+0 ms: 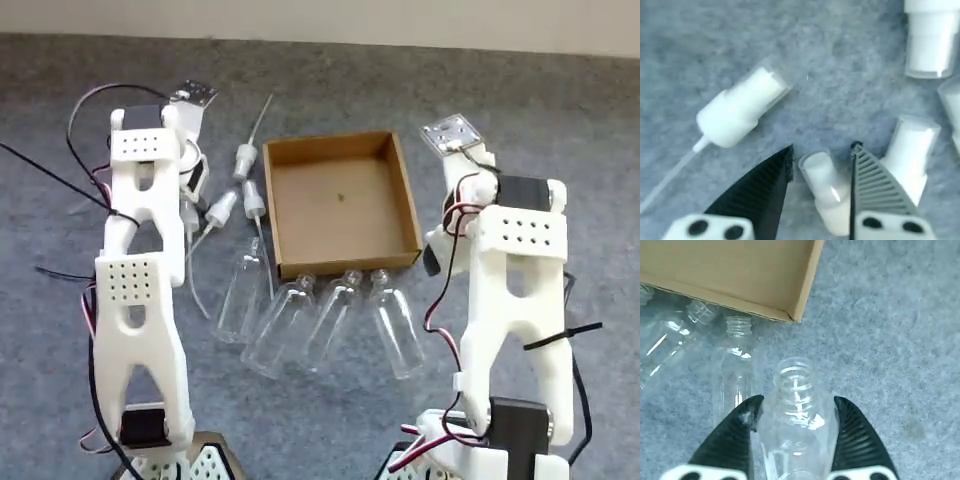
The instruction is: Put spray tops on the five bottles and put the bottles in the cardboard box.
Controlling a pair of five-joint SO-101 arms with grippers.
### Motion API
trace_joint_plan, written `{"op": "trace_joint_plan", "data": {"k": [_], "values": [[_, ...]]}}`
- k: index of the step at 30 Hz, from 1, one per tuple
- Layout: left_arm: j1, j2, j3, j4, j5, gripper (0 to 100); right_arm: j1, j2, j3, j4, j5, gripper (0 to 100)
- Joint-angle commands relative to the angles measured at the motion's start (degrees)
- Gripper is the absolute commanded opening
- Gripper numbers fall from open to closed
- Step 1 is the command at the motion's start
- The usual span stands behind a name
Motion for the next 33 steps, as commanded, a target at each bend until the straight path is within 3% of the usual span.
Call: {"op": "trace_joint_plan", "data": {"k": [1,11,18,20,28,33], "values": [[1.1,1.3,-1.8,1.2,0.3,9,-0.7,-2.7,-0.5,-0.5,0.6,0.4],[0.9,-3.6,-13.1,6.5,2.9,3,-1.4,-2.9,-1.6,-0.5,0.4,0.4],[1.4,-22.5,-13.6,6.6,5.4,3,-3.2,-2.9,-10.4,-0.4,0.0,0.4],[1.4,-29.5,-12.4,6.6,7.0,3,-4.8,-2.9,-13.5,-0.4,-3.4,0.4],[3.8,-64.9,7.7,6.6,11.3,3,-19.6,-3.2,-20.4,3.5,-16.5,0.4],[7.6,-85.5,24.0,6.2,11.5,4,-29.2,-10.2,-17.9,-1.1,-22.2,0.4]]}}
